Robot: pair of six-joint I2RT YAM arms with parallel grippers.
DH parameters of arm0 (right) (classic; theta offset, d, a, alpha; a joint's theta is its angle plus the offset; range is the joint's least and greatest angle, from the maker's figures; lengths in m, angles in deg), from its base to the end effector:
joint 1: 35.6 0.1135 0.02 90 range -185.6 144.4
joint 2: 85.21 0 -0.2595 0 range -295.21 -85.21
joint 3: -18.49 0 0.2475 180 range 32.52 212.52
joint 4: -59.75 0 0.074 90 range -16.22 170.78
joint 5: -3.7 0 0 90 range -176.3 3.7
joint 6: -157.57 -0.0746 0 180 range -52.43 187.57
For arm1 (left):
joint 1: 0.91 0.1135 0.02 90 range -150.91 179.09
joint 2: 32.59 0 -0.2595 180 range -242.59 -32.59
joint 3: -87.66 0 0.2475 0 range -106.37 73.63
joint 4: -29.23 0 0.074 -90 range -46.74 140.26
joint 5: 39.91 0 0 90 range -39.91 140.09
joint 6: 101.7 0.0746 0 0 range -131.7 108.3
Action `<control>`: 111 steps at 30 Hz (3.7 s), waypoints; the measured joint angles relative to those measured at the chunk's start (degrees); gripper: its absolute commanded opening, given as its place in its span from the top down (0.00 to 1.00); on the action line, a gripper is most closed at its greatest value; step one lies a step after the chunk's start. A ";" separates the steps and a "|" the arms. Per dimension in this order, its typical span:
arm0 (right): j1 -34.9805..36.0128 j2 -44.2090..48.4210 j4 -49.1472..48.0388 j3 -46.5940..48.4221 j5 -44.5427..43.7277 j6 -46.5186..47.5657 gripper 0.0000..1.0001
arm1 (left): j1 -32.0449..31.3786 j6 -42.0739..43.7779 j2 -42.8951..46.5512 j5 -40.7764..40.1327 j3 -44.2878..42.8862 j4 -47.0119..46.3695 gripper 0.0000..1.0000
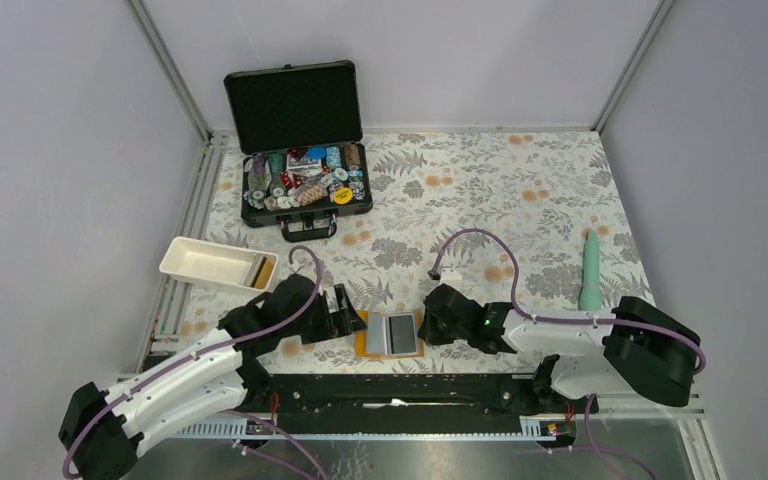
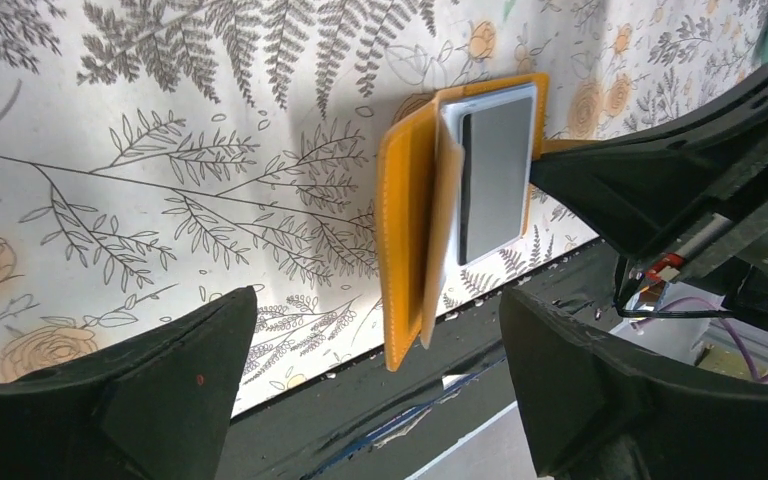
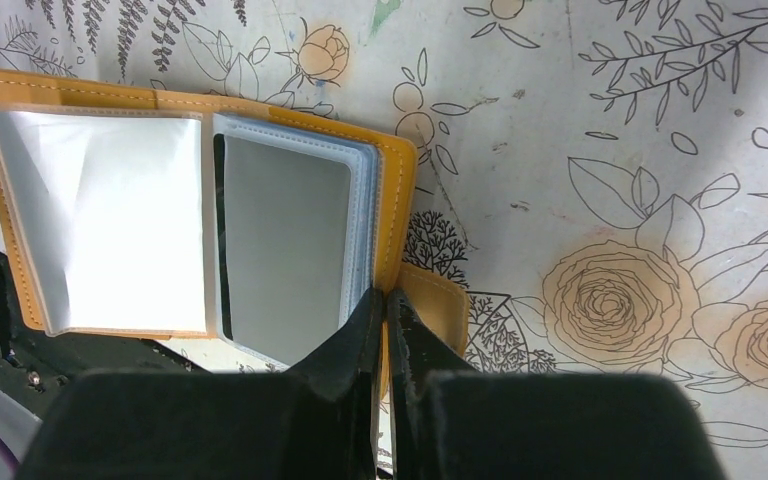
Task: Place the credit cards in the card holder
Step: Insert the credit card into the card holder.
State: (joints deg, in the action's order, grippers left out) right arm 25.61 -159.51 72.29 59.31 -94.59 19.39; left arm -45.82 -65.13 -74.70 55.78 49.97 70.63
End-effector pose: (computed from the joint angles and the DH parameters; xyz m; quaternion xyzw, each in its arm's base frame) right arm 0.1341 0.2217 0.1204 -0.0780 0.9219 0.2660 0.2705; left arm 0.1205 -0.1306 0.1621 -0.0501 0.9243 -0.3143 0.2108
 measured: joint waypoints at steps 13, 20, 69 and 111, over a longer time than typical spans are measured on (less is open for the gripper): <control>0.00 0.17 0.81 0.22 0.28 0.11 0.86 | -0.15 -4.61 -7.15 5.73 5.81 -13.81 0.45; 0.00 5.35 6.45 0.37 0.48 0.85 0.70 | -0.28 -3.98 -10.58 6.10 5.81 -15.78 0.61; 0.00 0.02 -3.91 -0.39 7.56 -1.57 0.79 | -1.18 -3.28 -12.39 6.08 5.79 -16.96 1.00; 7.69 -8.55 -10.88 10.03 10.88 0.66 0.57 | -1.53 -2.49 -15.72 6.34 5.03 -18.38 0.97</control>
State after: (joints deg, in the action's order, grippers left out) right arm 33.31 -168.06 61.40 69.34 -83.71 20.04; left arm -47.35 -67.62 -90.41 62.12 54.99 52.25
